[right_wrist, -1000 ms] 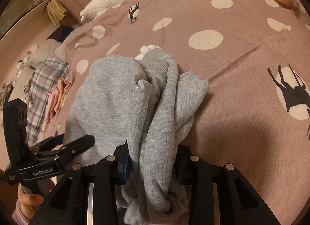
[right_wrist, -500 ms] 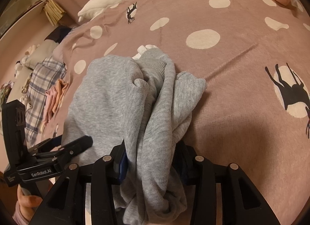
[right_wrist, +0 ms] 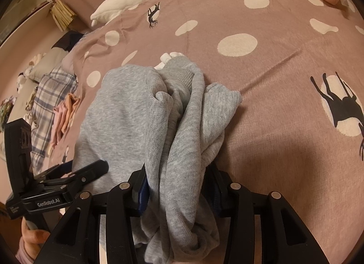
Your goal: Fold small clothes
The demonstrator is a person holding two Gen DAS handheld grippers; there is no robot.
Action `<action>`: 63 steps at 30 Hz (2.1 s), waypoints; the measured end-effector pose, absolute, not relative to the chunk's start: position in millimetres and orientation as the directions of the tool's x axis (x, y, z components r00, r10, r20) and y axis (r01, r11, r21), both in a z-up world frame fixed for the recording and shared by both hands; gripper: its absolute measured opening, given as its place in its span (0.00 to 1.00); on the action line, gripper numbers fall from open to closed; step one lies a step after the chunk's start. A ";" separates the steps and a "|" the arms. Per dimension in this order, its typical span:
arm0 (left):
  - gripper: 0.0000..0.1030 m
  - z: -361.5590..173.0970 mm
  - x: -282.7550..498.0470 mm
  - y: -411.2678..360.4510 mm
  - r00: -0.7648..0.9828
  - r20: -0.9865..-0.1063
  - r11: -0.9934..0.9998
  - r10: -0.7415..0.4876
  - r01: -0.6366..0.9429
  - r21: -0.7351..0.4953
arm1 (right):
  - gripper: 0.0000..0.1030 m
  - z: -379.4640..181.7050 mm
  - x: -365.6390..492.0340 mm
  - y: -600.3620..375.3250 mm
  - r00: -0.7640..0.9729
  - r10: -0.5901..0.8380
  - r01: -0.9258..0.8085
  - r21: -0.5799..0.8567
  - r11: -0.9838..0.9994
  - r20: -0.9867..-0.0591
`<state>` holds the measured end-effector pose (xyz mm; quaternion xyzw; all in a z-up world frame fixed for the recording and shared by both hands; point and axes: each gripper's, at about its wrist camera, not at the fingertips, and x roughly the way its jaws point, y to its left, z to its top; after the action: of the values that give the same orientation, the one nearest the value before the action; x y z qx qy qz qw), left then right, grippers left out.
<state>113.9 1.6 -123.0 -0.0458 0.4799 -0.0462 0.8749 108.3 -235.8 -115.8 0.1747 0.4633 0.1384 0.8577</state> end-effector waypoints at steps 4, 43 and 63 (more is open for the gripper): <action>1.00 -123.4 115.1 1.0 0.534 -0.837 0.992 -0.124 0.034 -0.125 | 0.43 -115.8 108.8 -235.8 0.532 0.400 -0.076 0.428 0.901 -0.747; 1.00 -123.3 115.3 0.7 0.524 -0.843 0.990 -0.123 0.011 -0.138 | 0.56 -110.6 111.0 -223.0 0.539 0.311 -0.062 0.331 0.942 -0.783; 1.00 -123.8 116.9 -0.9 0.525 -0.843 0.992 -0.116 0.012 -0.129 | 0.59 -108.1 109.3 -218.8 0.551 0.258 -0.058 0.272 0.960 -0.794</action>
<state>116.9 -0.9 -123.8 -0.0534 0.4861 -0.0367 0.8715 109.3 -218.8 -108.1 0.1077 0.4651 0.0904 0.8740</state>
